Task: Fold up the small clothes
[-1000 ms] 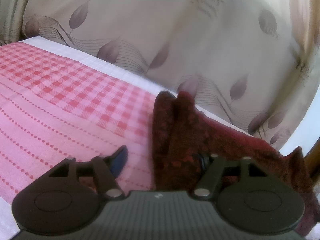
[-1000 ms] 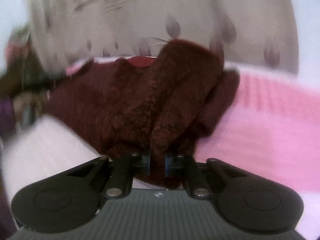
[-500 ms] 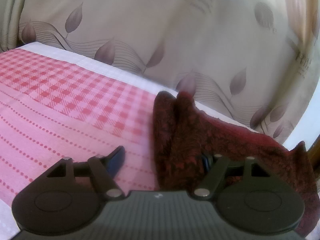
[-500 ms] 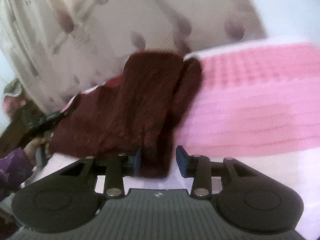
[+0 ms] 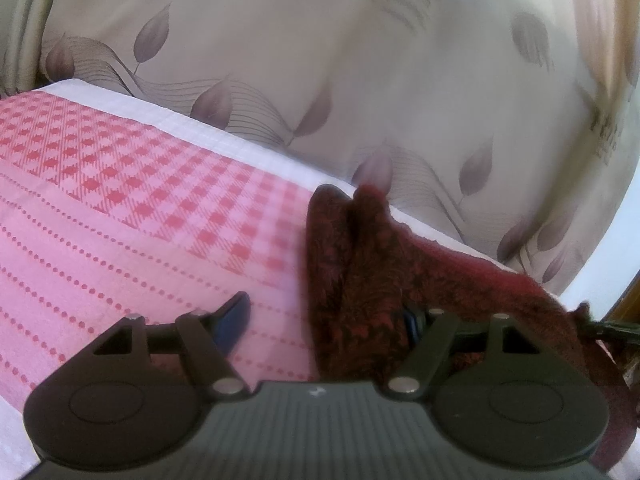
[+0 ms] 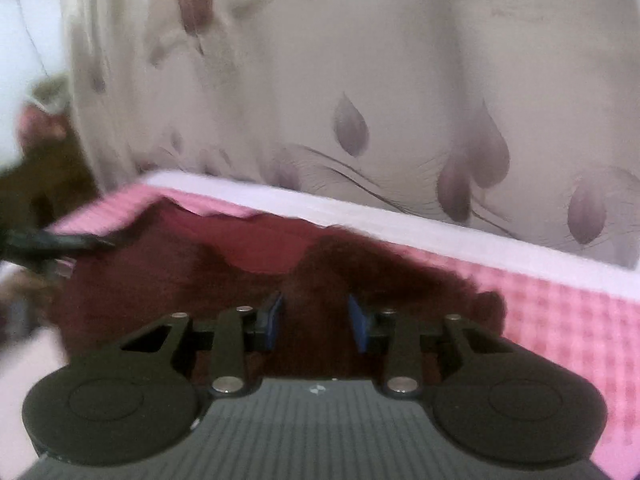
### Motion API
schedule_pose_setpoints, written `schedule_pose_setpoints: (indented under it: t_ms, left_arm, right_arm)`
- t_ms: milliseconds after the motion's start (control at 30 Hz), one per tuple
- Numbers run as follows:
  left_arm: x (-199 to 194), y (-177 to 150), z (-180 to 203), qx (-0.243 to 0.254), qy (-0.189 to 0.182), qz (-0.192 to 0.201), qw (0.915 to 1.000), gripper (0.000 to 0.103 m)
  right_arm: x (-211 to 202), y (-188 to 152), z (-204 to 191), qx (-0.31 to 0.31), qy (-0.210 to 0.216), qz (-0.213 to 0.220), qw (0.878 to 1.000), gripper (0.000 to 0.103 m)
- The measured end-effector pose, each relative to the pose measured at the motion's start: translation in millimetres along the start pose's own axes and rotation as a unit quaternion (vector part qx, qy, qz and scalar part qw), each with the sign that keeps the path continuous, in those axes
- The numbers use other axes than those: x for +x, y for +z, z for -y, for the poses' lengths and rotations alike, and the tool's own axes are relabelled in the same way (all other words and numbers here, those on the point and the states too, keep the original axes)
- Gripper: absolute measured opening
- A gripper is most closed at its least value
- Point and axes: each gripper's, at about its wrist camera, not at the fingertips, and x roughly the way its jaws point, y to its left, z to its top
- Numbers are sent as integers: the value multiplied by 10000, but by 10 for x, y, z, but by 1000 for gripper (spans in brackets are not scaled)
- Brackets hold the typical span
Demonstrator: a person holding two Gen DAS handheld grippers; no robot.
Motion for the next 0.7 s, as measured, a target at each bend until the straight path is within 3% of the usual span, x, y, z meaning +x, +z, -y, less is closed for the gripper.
schedule_pose_setpoints:
  t_ms: [33,100,167,300,467,567,700]
  left_arm:
    - [-3,5,-17,-22,-14,3,10000,74]
    - [-10,8,-30,-64,-45,6,10000,74]
    - [-11,9,-26,-53,-37,3,10000,74]
    - [-20,11,-32,-64,-42,7,10000,74]
    - [-21,10,-53,-99,-69,11,9999,74]
    - [-22,9,-60,-123,-84,14,9999,74]
    - [-28,13,-56,-156,-97,20,9998,74]
  right_arm:
    - [90,-2,123,194,-313,-98,9993,32]
    - [128,-54,257,534,-291,-196,9980,33]
    - [85,-98,222,440,-443,-210,9978,33]
    - [-198,-154,464,1609,-3,225,9867,35]
    - [-469,4,281,813,-97,707,9941,39]
    - [-369,177,158,69,-151,672,9976,39]
    - [-70,265,99,-656,-368,210,9969,38]
